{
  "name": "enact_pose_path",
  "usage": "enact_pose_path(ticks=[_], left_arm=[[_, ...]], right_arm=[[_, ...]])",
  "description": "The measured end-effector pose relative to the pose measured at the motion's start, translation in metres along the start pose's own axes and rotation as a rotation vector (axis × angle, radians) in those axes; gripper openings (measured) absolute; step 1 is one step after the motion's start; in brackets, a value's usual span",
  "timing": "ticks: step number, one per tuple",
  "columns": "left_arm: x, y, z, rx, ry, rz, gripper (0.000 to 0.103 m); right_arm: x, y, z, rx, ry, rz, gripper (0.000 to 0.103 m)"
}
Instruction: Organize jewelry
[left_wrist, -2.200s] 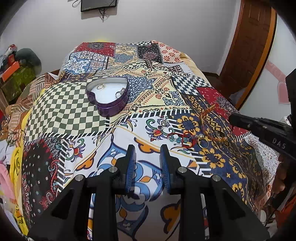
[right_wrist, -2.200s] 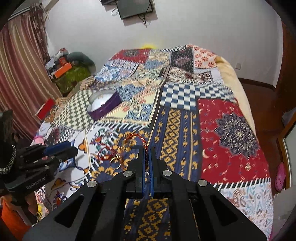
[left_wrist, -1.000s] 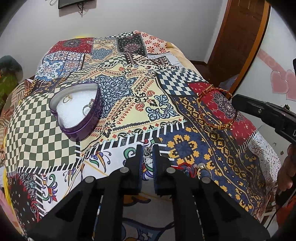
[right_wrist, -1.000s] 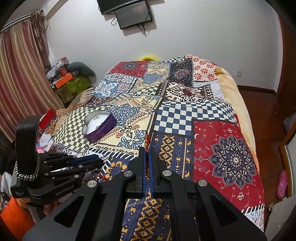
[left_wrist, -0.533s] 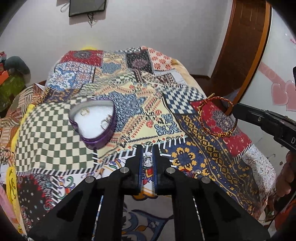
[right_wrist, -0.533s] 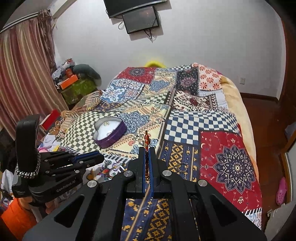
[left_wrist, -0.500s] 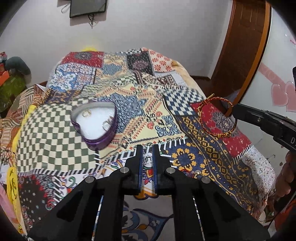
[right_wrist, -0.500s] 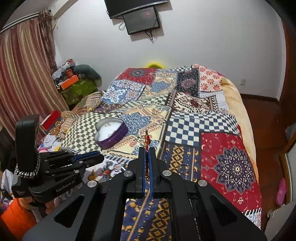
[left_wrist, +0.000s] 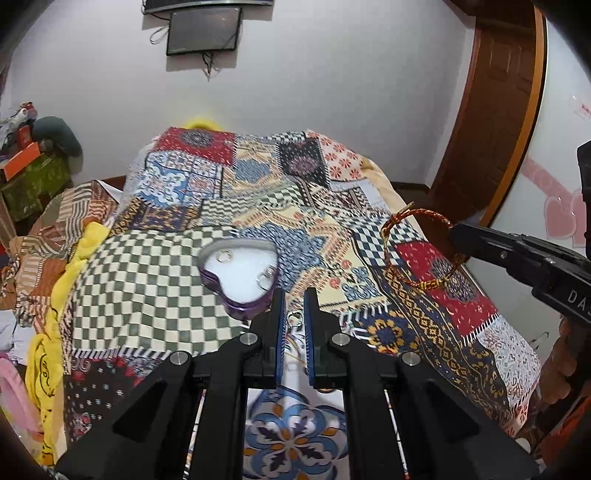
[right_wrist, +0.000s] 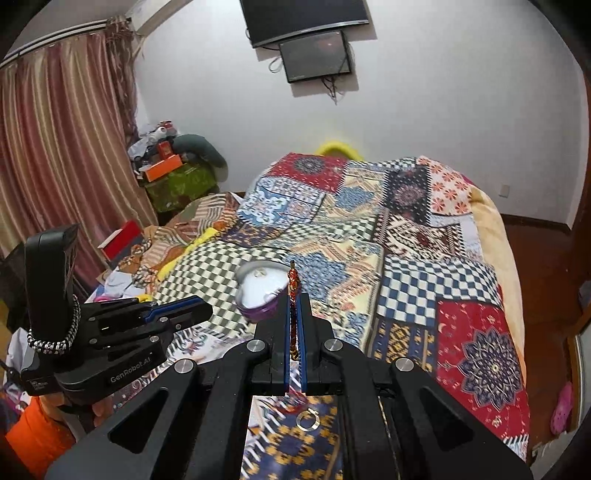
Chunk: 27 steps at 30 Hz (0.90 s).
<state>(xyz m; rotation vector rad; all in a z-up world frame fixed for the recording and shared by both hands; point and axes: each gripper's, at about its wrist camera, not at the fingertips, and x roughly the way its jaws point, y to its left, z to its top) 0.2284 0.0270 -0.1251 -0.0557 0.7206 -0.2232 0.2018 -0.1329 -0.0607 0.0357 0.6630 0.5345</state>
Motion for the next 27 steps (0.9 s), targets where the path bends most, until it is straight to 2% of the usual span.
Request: enact_pose_path(ticks=[8,16,27], left_arm=[[-0.005,0.028,0.013,-0.039,-0.035,0.017,0.008],[0.007,0.048,0.026,-0.054,-0.053,0.039,0.008],[0.046,0.072,0.038,-0.100,-0.012,0.022,0.008]], right_arm=[[0.021,0.017,0.017,-0.030,-0.007,0.033,0.003],[0.052,0.028,0.033,-0.062,0.018,0.065,0.003],[0.112,0.031,0.041,-0.090,0.153,0.113,0.003]])
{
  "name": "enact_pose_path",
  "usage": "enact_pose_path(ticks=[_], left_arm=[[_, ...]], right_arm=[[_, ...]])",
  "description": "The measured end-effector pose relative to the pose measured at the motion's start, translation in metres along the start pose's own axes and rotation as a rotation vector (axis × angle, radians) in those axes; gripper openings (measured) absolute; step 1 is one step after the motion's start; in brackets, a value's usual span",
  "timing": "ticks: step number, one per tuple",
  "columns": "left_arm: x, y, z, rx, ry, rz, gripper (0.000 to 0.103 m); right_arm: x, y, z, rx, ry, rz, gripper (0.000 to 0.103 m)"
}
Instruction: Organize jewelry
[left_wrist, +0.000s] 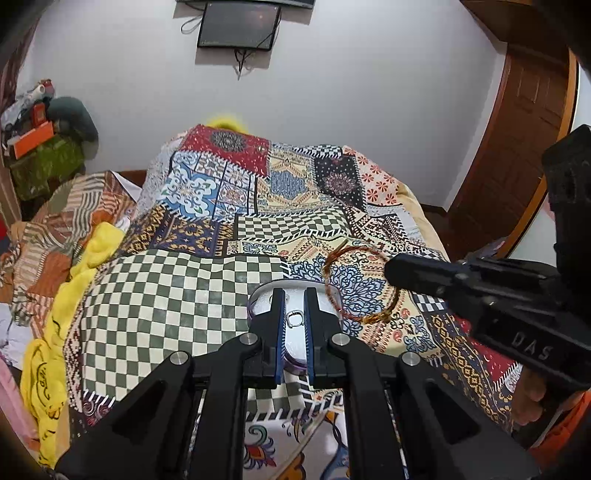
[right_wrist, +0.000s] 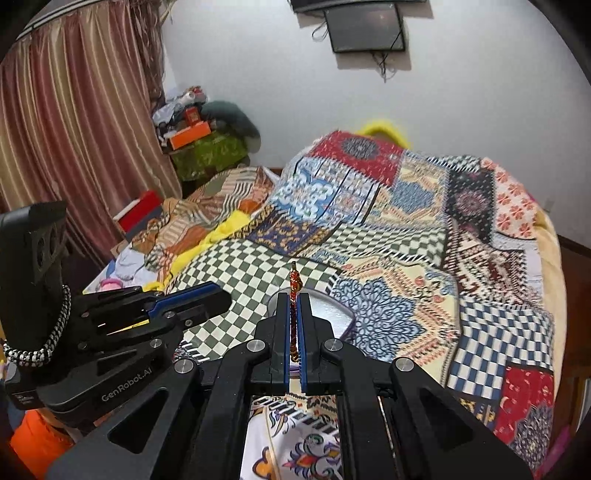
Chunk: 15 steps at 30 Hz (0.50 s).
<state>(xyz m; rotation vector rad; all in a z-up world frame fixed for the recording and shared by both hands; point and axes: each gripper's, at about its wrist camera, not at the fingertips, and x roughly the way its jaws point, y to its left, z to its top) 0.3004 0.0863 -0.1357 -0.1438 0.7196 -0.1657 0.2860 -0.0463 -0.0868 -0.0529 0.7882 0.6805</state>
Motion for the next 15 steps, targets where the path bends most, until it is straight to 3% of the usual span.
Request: enact_pose_path(ticks=[11,15], left_arm=[[0.050,0.012,-0.002,-0.023,0.096,-0.011,0.008],[0.055,0.009,-0.007,0.007,0.116,0.011,0.008]], right_arm=[[0.056,-0.015,0.003,0.022,0.162,0.041,0.003],[0.070,-0.023,-0.001,0.023,0.217,0.017,0.003]])
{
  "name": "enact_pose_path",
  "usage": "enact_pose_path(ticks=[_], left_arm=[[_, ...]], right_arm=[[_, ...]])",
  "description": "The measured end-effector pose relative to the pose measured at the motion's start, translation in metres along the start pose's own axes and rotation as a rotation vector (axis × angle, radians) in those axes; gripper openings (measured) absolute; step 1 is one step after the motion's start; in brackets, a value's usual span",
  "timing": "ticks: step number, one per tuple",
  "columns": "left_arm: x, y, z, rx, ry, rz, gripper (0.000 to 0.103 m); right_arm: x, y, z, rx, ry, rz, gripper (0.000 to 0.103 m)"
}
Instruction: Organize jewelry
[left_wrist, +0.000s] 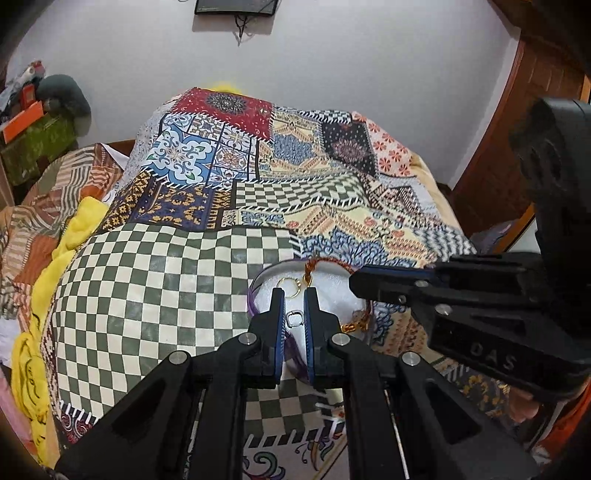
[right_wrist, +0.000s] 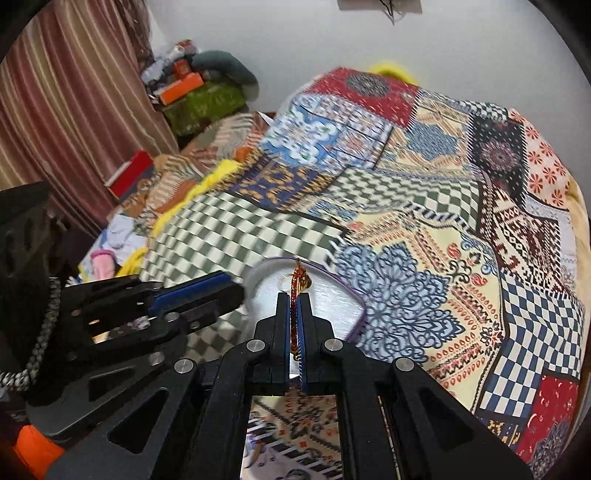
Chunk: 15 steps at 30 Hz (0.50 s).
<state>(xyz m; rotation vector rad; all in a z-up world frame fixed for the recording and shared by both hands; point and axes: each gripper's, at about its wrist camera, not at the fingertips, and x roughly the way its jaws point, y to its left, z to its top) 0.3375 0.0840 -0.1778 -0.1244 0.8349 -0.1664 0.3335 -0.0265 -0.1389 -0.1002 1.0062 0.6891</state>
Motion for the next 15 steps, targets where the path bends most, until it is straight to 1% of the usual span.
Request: enact_pose_path(ticks=[4,6,8,10,11,12,14,15], left_arm=[[-0.002,-0.007,-0.009,0.058,0.020,0.015,0.008],[-0.002,-0.009,-0.013,0.072,0.039,0.023,0.012],[-0.004,-0.012,-0.019,0.081,0.052,0.024,0.015],[-0.008,-0.013,-0.023,0.085,0.055,0.018,0.022],[-0.012,-0.014,-0.026,0.088,0.050,0.016,0.028],[-0.014,-0.015,-0.028,0.090,0.044,0.017,0.033],[-0.023,-0.017,-0.034,0.098,0.030,0.017,0.034],[-0.025,-0.018,-0.036,0.101,0.030,0.015,0.034]], right_arm=[[0.007,-0.005,-0.002,0.001,0.064,-0.003,0.003],[0.008,-0.006,-0.003,-0.005,0.084,-0.017,0.004],[0.004,-0.005,-0.005,-0.021,0.078,-0.044,0.004],[-0.003,-0.004,-0.008,-0.040,0.068,-0.057,0.006],[-0.008,-0.004,-0.009,-0.046,0.064,-0.063,0.010],[-0.014,-0.004,-0.011,-0.049,0.057,-0.066,0.014],[-0.024,-0.006,-0.012,-0.046,0.027,-0.067,0.035],[-0.032,-0.007,-0.015,-0.043,0.000,-0.070,0.039]])
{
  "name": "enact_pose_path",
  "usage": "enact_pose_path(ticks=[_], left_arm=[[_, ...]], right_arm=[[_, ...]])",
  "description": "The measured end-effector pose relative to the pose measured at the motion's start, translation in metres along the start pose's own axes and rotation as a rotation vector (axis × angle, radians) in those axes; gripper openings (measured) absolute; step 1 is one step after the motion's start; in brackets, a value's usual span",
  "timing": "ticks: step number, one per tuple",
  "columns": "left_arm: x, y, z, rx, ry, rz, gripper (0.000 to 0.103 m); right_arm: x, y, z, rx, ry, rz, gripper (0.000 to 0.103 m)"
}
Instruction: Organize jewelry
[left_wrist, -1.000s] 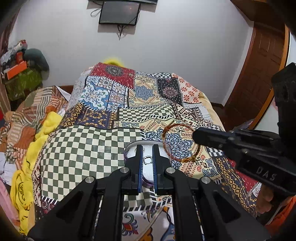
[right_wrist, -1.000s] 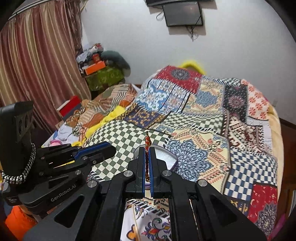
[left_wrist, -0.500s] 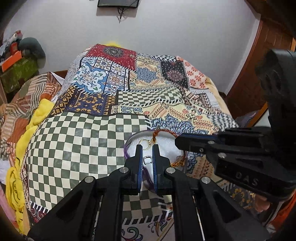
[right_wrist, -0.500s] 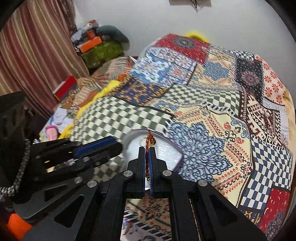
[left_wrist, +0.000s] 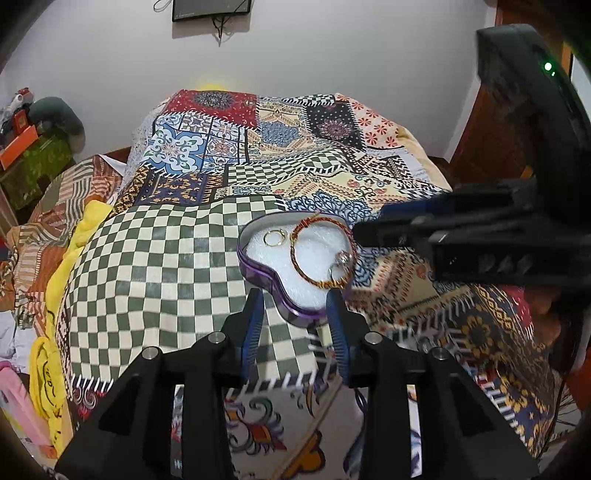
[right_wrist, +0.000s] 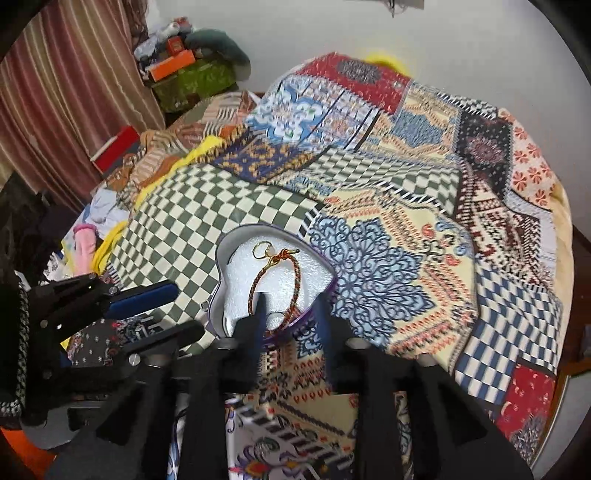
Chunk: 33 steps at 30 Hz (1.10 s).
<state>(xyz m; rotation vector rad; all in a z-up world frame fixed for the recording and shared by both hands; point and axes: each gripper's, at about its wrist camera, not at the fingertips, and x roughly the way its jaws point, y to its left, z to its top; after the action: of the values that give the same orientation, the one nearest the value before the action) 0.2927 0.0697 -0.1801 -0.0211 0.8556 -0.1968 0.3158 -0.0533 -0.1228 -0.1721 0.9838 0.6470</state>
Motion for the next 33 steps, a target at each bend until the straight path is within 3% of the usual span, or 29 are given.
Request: enact_pose_path(ticks=[1,10,15,24,28,33], left_arm=[[-0.003,-0.001,-0.002,0.004,0.000,-0.004,0.034],[-0.017,-0.015,-0.012,-0.002,0.009,-0.034,0.036],[-0.010,-0.043,-0.020,0.027,0.035,-0.078,0.036],[0.004,-0.078,-0.033,0.087,0.076,-0.108,0.036],[0.011,-0.083,-0.033,0.100,0.082,-0.099,0.035],[0.016,-0.086,-0.034,0.122,0.086,-0.104,0.027]], right_arm=[[-0.005,0.000,-0.001,-0.001,-0.017,-0.005,0.043],[-0.063,-0.026,-0.029,0.036,-0.137,-0.080,0.043],[-0.087,-0.047,-0.061,0.046,-0.170,-0.194,0.043],[-0.098,-0.103,-0.121,0.167,-0.118,-0.273,0.043],[-0.093,-0.118,-0.139,0.226,-0.084,-0.237,0.043],[-0.081,-0.117,-0.153,0.231,-0.057,-0.214,0.043]])
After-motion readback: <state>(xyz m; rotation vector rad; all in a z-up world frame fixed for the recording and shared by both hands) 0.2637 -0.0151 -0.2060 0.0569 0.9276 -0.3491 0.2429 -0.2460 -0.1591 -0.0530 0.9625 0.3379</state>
